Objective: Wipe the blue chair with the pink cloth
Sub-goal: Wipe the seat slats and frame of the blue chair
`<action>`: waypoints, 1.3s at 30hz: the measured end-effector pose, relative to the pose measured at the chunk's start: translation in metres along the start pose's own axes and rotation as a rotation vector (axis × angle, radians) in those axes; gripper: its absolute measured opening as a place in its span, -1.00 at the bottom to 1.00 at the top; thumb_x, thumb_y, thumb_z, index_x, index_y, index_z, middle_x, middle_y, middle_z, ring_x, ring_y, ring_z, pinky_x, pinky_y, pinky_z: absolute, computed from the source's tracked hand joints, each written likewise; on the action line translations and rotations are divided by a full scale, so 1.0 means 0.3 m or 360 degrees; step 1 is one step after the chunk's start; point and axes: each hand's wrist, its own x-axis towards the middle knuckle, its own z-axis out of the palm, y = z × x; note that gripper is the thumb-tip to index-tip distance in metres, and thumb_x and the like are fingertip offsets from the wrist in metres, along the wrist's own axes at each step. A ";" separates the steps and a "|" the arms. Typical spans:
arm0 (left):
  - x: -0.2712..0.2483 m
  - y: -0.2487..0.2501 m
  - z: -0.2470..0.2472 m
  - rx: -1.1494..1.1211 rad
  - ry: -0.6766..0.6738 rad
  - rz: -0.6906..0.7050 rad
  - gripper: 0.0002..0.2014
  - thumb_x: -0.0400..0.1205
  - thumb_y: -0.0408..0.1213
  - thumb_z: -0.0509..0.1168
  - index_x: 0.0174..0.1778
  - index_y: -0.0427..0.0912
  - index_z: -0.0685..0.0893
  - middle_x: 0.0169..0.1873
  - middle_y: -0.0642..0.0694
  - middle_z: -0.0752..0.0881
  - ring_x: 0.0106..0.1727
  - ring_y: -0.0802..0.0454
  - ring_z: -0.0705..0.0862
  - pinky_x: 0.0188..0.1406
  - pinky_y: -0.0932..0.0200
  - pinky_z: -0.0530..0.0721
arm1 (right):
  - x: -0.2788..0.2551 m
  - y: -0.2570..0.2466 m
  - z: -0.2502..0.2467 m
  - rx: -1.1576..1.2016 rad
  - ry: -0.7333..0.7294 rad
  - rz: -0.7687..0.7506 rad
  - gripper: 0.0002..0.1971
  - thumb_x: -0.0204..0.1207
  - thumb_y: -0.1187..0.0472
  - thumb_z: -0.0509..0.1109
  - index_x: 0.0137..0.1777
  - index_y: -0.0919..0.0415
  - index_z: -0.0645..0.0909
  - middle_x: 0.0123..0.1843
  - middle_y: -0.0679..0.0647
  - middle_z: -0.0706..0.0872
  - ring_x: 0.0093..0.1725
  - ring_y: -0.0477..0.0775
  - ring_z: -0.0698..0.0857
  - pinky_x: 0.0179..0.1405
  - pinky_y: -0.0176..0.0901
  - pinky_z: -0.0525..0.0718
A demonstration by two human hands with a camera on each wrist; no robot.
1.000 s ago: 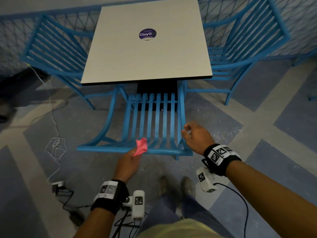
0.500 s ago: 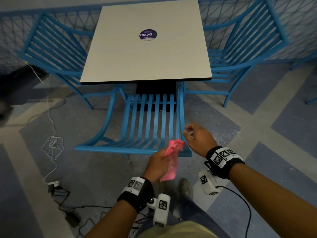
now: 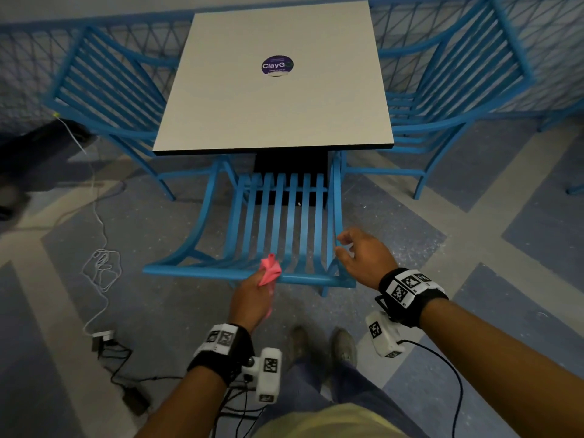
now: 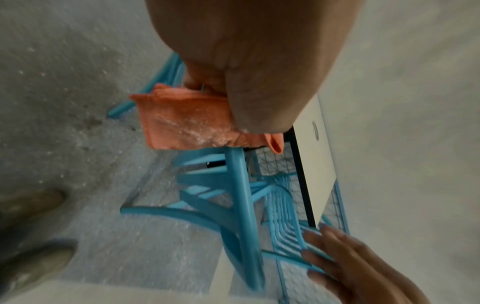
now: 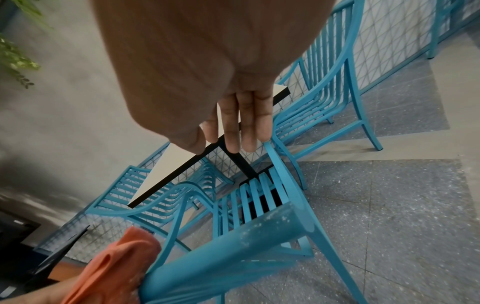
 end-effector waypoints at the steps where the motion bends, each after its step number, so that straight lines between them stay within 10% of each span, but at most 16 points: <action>1: 0.011 0.003 0.041 0.0041 -0.0034 0.0036 -0.51 0.74 0.38 0.09 0.13 0.18 0.81 -0.06 -0.21 0.88 0.01 -0.16 0.88 0.17 -0.31 0.84 | -0.005 0.009 -0.005 -0.0009 -0.0003 0.0016 -0.70 0.65 0.03 0.34 0.32 0.10 0.59 0.23 -0.01 0.73 0.05 -0.09 0.64 0.01 -0.20 0.53; 6: 0.058 0.009 0.232 -0.0005 -0.0205 0.0074 -0.16 0.37 0.75 -0.05 0.22 0.30 0.79 -0.02 -0.21 0.89 0.07 -0.21 0.89 0.21 -0.27 0.85 | -0.035 0.067 -0.041 -0.0041 0.0065 0.0107 -0.71 0.63 0.04 0.37 0.29 0.12 0.60 0.21 0.04 0.75 0.09 0.03 0.70 -0.01 -0.20 0.51; 12: 0.009 0.102 0.362 0.0132 -0.0303 0.0299 -0.67 0.88 -0.07 0.18 0.42 -0.02 0.78 0.28 -0.15 0.84 0.30 -0.15 0.81 0.38 -0.15 0.75 | -0.073 0.119 -0.065 -0.0075 0.0104 0.0209 -0.72 0.61 0.04 0.39 0.26 0.12 0.62 0.20 0.05 0.77 0.10 0.09 0.73 -0.02 -0.17 0.55; 19: -0.021 0.168 0.512 0.0135 -0.0536 0.0203 -0.68 0.86 -0.06 0.20 0.22 -0.14 0.80 0.01 -0.23 0.86 0.08 -0.19 0.84 0.17 -0.13 0.81 | -0.093 0.118 -0.057 -0.0061 0.0125 0.0170 -0.73 0.60 0.07 0.39 0.24 0.14 0.63 0.18 0.07 0.76 0.10 0.09 0.72 0.02 -0.17 0.55; 23: -0.038 0.196 0.577 0.0251 -0.0805 0.0168 -0.72 0.77 -0.34 0.21 0.28 -0.25 0.78 0.19 -0.29 0.84 0.32 -0.24 0.78 0.38 -0.08 0.69 | -0.100 0.122 -0.070 -0.0038 0.0182 0.0152 -0.74 0.61 0.10 0.39 0.24 0.17 0.64 0.18 0.09 0.76 0.11 0.12 0.72 0.00 -0.19 0.51; 26: -0.058 0.219 0.553 0.0254 -0.0875 0.0113 -0.78 0.79 -0.08 0.29 0.21 -0.01 0.81 0.15 -0.14 0.88 0.25 -0.14 0.82 0.42 -0.10 0.71 | -0.111 0.141 -0.107 -0.0039 0.0270 0.0140 -0.73 0.62 0.07 0.38 0.24 0.17 0.64 0.18 0.08 0.76 0.11 0.11 0.72 0.00 -0.19 0.50; 34: -0.075 0.098 0.124 0.0405 -0.0657 -0.0111 -0.32 0.48 0.56 0.35 -0.22 -0.06 0.92 -0.33 -0.14 0.90 -0.29 -0.05 0.86 -0.10 0.00 0.80 | -0.108 0.168 -0.121 -0.0042 0.0239 0.0206 -0.72 0.64 0.03 0.35 0.26 0.14 0.62 0.18 0.07 0.76 0.11 0.10 0.72 -0.01 -0.18 0.50; 39: 0.062 -0.114 -0.014 0.0604 -0.0148 -0.0418 -0.58 0.75 -0.06 0.38 0.01 -0.42 0.88 -0.03 -0.42 0.90 0.04 -0.27 0.90 0.02 -0.16 0.81 | -0.099 0.133 -0.081 -0.0016 0.0134 0.0167 -0.71 0.64 0.05 0.36 0.27 0.15 0.62 0.21 0.08 0.75 0.14 0.10 0.71 0.06 -0.12 0.59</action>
